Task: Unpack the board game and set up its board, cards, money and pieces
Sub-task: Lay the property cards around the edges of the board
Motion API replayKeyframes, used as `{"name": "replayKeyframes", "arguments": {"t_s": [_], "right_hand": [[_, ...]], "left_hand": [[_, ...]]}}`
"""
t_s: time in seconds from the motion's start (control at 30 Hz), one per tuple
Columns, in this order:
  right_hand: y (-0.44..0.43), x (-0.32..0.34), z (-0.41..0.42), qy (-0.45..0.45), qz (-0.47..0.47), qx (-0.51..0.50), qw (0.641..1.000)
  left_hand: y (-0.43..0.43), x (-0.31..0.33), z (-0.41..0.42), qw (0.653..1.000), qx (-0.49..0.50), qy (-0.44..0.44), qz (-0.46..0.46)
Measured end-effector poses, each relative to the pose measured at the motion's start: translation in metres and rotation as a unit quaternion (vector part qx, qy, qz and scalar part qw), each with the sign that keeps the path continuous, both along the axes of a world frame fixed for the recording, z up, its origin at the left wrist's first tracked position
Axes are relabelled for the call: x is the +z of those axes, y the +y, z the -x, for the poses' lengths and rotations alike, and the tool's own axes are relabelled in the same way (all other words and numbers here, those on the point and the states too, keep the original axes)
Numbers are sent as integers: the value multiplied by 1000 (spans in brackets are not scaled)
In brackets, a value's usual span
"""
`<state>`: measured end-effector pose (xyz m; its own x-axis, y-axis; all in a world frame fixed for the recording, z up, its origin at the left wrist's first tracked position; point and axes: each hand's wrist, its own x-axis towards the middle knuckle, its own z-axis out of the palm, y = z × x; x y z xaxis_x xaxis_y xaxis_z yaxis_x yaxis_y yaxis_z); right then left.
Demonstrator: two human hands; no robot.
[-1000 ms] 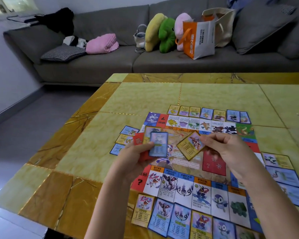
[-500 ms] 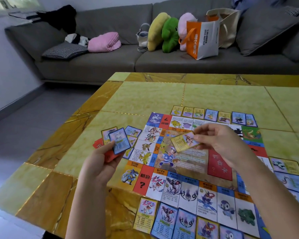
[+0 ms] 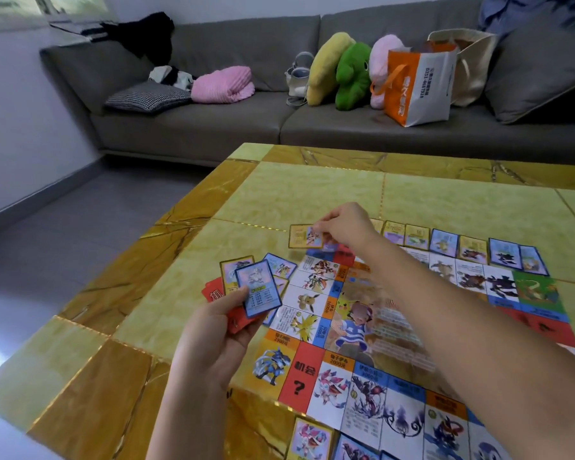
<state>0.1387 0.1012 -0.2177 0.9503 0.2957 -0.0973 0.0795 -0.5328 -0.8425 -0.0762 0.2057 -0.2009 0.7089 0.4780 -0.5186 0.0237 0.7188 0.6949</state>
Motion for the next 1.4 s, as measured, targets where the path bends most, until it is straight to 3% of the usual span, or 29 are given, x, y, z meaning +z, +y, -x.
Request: {"name": "replayKeyframes", "arguments": {"t_s": [0.07,0.27,0.43,0.9,1.4], "right_hand": [[16,-9,2,19,13,12,1000],[42,-26,2,-74,137,26,987],[46,-15,1,-88,189,106,972],[44,-13,-4,-59,190,133,971],[41,-15,-2,-57,164,152,973]], "left_hand": [[1,-2,0,1000,6,3,0],[6,-6,-2,1000,22,13,11],[5,-4,-2,1000,20,9,15],[11,-5,-1,997,78,18,21],[11,-6,-1,998,65,18,12]]}}
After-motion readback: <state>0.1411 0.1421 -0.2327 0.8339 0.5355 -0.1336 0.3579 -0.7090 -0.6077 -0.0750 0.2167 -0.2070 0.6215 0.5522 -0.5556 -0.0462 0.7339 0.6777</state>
